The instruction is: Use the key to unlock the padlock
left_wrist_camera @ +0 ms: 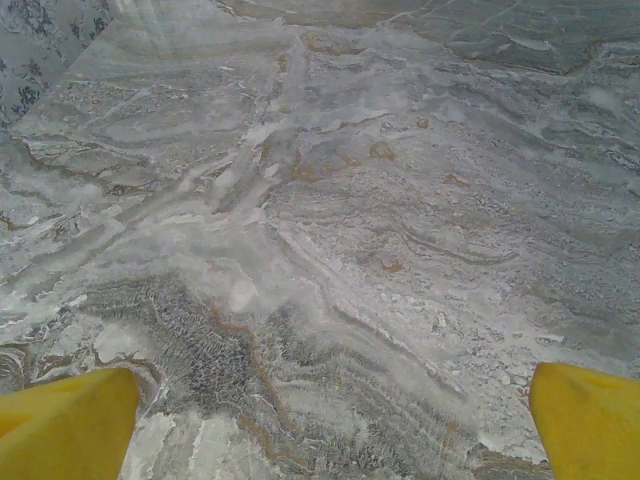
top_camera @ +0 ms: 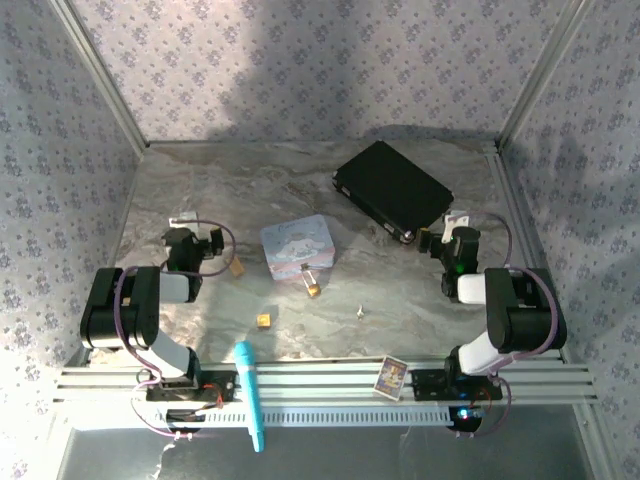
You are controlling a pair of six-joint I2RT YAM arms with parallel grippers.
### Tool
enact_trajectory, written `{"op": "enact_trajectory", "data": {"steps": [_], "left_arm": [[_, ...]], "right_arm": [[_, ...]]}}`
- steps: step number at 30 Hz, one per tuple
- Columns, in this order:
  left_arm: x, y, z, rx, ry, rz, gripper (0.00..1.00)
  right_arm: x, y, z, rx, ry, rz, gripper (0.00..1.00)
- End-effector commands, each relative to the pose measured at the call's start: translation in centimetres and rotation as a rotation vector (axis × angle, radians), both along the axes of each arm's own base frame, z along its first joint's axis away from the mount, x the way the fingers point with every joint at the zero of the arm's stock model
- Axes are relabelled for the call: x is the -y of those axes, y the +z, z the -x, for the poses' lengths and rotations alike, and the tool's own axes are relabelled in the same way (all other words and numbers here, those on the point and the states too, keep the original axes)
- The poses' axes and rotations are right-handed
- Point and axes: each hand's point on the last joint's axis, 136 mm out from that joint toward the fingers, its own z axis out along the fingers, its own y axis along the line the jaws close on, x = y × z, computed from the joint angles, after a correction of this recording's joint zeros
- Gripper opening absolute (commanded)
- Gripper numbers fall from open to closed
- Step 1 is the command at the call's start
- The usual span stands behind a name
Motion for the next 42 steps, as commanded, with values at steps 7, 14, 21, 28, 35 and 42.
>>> {"op": "enact_trajectory", "data": {"steps": [7, 14, 21, 28, 35, 42], "left_arm": [[0.44, 1.74, -0.93, 0.056, -0.026, 0.0, 1.0], [0.43, 1.77, -0.93, 0.057, -0.025, -0.001, 1.0], [0.47, 1.78, -0.93, 0.057, -0.026, 0.0, 1.0], [0.49, 1.8, -0.95, 0.058, -0.027, 0.0, 1.0], [0.48, 1.77, -0.93, 0.057, -0.028, 0.0, 1.0], [1.03, 2.01, -0.93, 0.055, -0.061, -0.001, 1.0]], "right_arm": [[0.14, 1.01, -0.62, 0.025, 0.008, 0.012, 0.99], [0.16, 1.04, -0.64, 0.026, 0.007, 0.012, 0.99], [0.15, 1.05, -0.62, 0.026, 0.007, 0.013, 0.99], [0.14, 1.07, -0.63, 0.027, 0.008, 0.012, 0.99], [0.19, 1.06, -0.62, 0.027, 0.007, 0.011, 0.99], [0.14, 1.58, -0.62, 0.028, 0.008, 0.007, 0.99]]}}
